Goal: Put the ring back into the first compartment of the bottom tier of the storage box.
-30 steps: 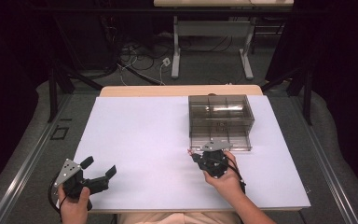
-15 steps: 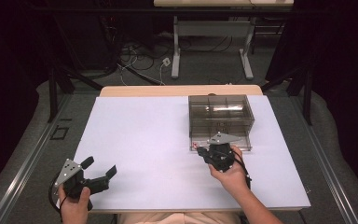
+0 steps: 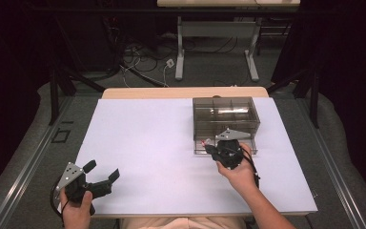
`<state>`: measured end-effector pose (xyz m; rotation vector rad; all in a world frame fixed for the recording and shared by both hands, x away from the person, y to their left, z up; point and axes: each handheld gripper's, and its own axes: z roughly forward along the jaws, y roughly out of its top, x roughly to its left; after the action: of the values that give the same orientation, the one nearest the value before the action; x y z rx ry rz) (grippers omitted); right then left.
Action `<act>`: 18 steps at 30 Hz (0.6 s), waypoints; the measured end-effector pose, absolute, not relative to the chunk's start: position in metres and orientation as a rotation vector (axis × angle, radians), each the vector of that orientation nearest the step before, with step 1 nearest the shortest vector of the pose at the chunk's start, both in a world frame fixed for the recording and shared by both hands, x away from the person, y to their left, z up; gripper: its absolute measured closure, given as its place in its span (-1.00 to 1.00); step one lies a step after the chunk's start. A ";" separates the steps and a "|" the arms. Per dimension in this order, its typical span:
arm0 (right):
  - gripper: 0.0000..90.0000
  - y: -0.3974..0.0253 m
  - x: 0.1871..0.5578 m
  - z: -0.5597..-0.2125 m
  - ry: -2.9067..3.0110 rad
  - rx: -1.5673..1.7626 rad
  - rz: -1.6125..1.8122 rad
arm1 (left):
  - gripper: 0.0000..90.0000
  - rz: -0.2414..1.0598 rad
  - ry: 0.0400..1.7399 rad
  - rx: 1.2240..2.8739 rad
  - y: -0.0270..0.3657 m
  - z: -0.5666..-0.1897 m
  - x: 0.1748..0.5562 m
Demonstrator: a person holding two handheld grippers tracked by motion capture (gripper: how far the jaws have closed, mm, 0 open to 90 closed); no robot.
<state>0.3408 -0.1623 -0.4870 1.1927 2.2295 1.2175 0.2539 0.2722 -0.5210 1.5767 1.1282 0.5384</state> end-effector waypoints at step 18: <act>1.00 -0.166 0.365 -0.472 2.273 1.262 1.156 | -1.00 0.536 1.134 1.574 0.272 -0.521 0.254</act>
<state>0.3647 -0.1657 -0.4717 1.2615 2.2733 1.1563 0.2540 0.2722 -0.5212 1.5739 1.1341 0.5362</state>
